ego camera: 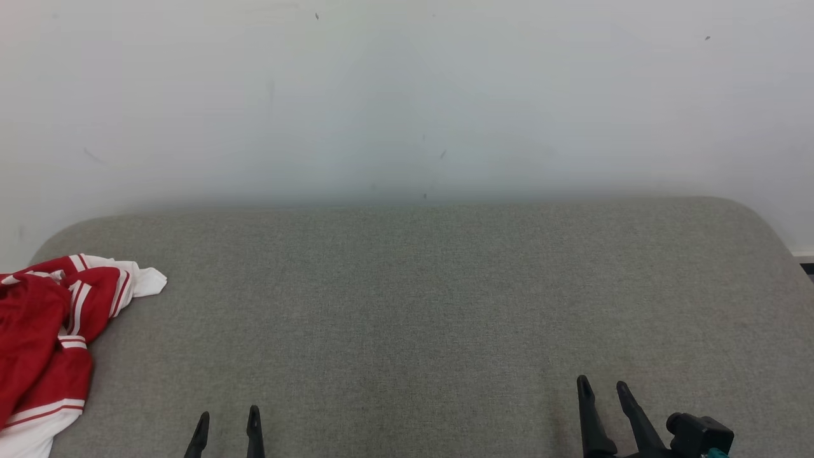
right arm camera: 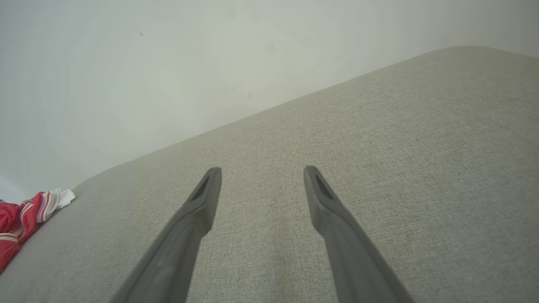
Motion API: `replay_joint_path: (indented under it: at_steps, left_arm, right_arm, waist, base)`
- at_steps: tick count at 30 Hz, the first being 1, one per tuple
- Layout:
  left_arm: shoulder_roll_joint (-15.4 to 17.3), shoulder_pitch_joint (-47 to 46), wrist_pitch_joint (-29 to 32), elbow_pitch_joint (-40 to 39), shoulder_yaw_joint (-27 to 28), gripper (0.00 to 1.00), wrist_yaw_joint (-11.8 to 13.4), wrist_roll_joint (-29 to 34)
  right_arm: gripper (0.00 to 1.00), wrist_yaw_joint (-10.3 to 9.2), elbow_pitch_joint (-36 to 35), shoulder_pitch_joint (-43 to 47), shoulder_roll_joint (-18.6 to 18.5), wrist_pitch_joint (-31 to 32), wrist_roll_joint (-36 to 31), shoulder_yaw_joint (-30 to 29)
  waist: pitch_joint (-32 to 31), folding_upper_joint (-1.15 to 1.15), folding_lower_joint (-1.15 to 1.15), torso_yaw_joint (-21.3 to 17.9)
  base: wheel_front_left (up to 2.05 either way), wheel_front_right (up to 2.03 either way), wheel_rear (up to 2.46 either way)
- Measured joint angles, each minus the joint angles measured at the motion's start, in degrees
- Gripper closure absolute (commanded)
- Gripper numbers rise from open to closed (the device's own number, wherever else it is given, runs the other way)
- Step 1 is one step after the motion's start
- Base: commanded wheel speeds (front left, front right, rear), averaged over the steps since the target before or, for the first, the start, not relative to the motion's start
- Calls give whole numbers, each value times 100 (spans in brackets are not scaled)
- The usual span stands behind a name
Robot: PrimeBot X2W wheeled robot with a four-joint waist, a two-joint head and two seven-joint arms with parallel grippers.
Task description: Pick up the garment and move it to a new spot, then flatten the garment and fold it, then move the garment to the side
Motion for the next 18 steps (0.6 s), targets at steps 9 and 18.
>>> replay_joint_path:
  at_steps: [9,18]
  left_arm:
    - [-104,8,-98,164,213,0,-124,70]
    - [-156,13,-181,199,319,0,-208,282]
  right_arm:
    - [0,1,57,13,-1,-101,-98,138]
    - [0,1,71,23,-3,-187,-224,244]
  waist:
    - [-40,0,0,-3]
    - [-63,0,0,-3]
  base:
    - [0,0,0]
    - [0,0,0]
